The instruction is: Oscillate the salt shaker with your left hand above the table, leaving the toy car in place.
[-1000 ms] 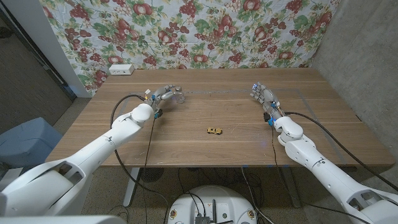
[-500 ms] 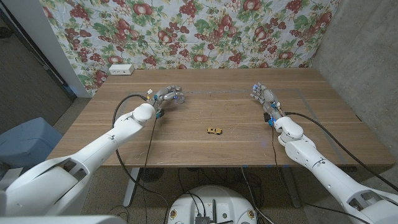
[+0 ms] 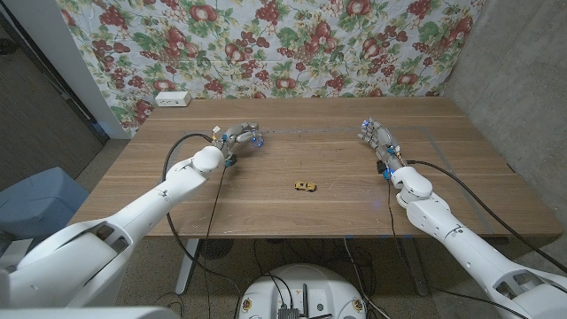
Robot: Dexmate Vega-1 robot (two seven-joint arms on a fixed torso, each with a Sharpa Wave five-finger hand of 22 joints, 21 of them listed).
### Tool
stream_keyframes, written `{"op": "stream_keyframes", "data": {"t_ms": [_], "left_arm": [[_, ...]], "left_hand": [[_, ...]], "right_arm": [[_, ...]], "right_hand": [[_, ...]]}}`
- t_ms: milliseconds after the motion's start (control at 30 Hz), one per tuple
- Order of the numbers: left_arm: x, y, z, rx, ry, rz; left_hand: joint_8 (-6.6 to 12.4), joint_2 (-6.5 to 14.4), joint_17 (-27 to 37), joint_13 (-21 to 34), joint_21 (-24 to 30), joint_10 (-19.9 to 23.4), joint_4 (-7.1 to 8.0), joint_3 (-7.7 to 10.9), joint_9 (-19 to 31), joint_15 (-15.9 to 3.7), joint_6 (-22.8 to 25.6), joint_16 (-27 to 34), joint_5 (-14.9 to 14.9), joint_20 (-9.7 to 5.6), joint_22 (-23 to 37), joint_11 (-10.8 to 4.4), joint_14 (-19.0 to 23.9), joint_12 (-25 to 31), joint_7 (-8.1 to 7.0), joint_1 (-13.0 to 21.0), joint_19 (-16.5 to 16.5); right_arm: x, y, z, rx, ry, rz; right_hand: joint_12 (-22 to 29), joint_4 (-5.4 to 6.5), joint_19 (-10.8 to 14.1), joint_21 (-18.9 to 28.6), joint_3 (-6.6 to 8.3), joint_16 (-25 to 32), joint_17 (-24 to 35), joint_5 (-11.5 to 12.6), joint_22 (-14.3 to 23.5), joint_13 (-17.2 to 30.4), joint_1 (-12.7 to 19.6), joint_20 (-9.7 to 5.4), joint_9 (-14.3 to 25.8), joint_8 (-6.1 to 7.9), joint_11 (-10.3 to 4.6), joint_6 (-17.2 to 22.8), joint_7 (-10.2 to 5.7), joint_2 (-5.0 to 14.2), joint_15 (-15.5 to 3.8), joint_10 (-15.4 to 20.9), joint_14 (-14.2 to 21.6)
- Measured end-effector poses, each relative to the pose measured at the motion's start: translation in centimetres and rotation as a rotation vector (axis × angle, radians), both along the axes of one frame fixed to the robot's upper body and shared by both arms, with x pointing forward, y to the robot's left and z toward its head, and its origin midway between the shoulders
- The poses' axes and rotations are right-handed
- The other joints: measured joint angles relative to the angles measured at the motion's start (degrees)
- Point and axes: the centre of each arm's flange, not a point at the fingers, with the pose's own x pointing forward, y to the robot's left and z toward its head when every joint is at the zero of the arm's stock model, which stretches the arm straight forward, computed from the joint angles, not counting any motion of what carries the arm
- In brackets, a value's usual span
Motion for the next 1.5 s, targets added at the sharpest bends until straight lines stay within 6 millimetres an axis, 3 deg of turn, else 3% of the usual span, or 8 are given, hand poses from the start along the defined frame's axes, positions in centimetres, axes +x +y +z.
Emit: {"op": "stream_keyframes", "data": {"t_ms": [100, 267, 433, 533, 800, 1100, 1500], "left_arm": [[0.0, -0.3, 0.2, -0.009, -0.008, 0.005], [-0.1, -0.5, 0.2, -0.028, -0.020, 0.024], [-0.2, -0.4, 0.2, -0.044, -0.032, 0.040], [-0.2, -0.4, 0.2, -0.054, -0.038, 0.046], [-0.5, -0.4, 0.1, -0.077, -0.055, 0.058], [-0.8, -0.5, 0.1, -0.095, -0.075, 0.062], [-1.7, -1.0, 0.8, -0.126, -0.122, 0.047]], "left_hand": [[0.63, -0.15, 0.04, 0.00, 0.82, 5.57, -0.17, 1.79, 0.00, -0.13, 5.33, 0.37, 0.08, 2.14, 0.00, -0.22, 5.46, 0.69, 0.07, 1.32, 2.17], [1.30, -1.32, -0.01, 0.26, 0.82, 13.31, -2.00, 3.62, 0.06, 0.76, 12.21, 0.94, 0.27, 3.97, 0.01, -0.71, 11.87, 0.87, 0.10, 2.47, 6.25], [1.30, -2.24, 0.01, 0.28, 0.82, 17.10, -3.37, 4.99, 0.31, 3.20, 15.57, 1.30, 0.27, 5.30, 0.00, 1.89, 14.94, 0.87, 1.69, 3.38, 8.80], [1.30, -2.66, 0.02, 0.26, 2.04, 19.06, -3.78, 5.40, 0.58, 3.81, 17.11, 1.32, 0.26, 5.98, 0.00, 2.59, 16.38, 0.81, 2.34, 3.80, 9.52], [1.78, -3.59, 0.02, 0.51, 5.24, 21.82, -4.26, 5.88, 1.10, 4.98, 19.66, 1.76, 0.01, 6.71, 0.00, 3.35, 18.33, 0.56, 3.64, 4.71, 10.25], [1.78, -4.26, 0.06, 0.70, 8.79, 23.20, -4.27, 5.89, 1.41, 6.03, 20.69, 2.39, -0.20, 7.30, 0.00, 3.51, 19.39, 0.83, 3.84, 5.38, 10.85], [1.62, -4.72, 0.72, 0.62, 11.13, 23.85, -4.27, 5.88, 1.58, 6.05, 20.89, 2.44, -0.27, 7.71, 0.00, 3.54, 20.01, 0.36, 3.84, 5.84, 11.26]], "right_arm": [[0.0, -0.1, 0.0, 0.002, -0.001, -0.001], [0.0, -0.1, 0.0, 0.003, -0.001, -0.002], [0.1, -0.2, 0.1, 0.003, -0.002, -0.003], [0.0, -0.3, 0.1, 0.005, -0.003, -0.005], [-0.1, -0.4, 0.0, 0.006, -0.005, -0.009], [-0.4, -0.6, 0.1, 0.004, -0.009, -0.010], [-0.8, -0.8, 0.0, 0.002, -0.014, -0.014]], "right_hand": [[0.00, 0.00, 0.05, 0.00, 0.00, 0.00, -0.26, 0.00, 0.00, 0.00, 0.00, 0.05, 0.00, 0.00, 0.00, 0.00, 0.00, 0.00, 0.00, 0.00, 0.00], [0.00, -0.24, 0.04, -0.47, 0.25, 0.00, -0.29, 0.00, 0.00, 0.00, 0.00, 0.05, 0.00, 0.00, 0.00, 0.00, 0.00, 0.00, 0.00, 0.00, 0.00], [0.00, -0.24, 0.04, -0.47, 0.25, 0.00, -0.28, 0.00, 0.00, 0.01, -0.01, 0.04, 0.00, 0.00, 0.00, 0.00, 0.00, -0.01, 0.00, 0.00, 0.00], [0.00, -0.24, 0.04, -0.47, 0.25, 0.00, -0.28, 0.00, 0.00, 0.01, -0.22, 0.04, 0.00, 0.00, 0.00, 0.00, 0.00, -0.23, 0.00, 0.00, 0.00], [0.00, -0.24, 0.04, -0.85, 0.25, 0.00, -0.28, 0.00, 0.00, 0.01, -0.53, 0.04, 0.00, 0.00, 0.00, 0.32, -0.32, -0.54, 0.00, 0.00, -0.01], [0.00, -0.55, 0.68, -0.88, 0.56, 0.00, -0.28, 0.00, 0.00, 0.02, -0.53, -0.14, 0.00, 0.00, 0.00, 0.32, -0.32, -0.53, -0.01, 0.00, -0.01], [0.00, -0.79, 0.86, -1.33, 0.33, 0.00, -0.26, 0.00, 0.00, 0.02, -0.83, 0.05, 0.00, 0.00, 0.00, 0.32, -0.31, -0.23, -0.01, 0.00, -0.01]]}}
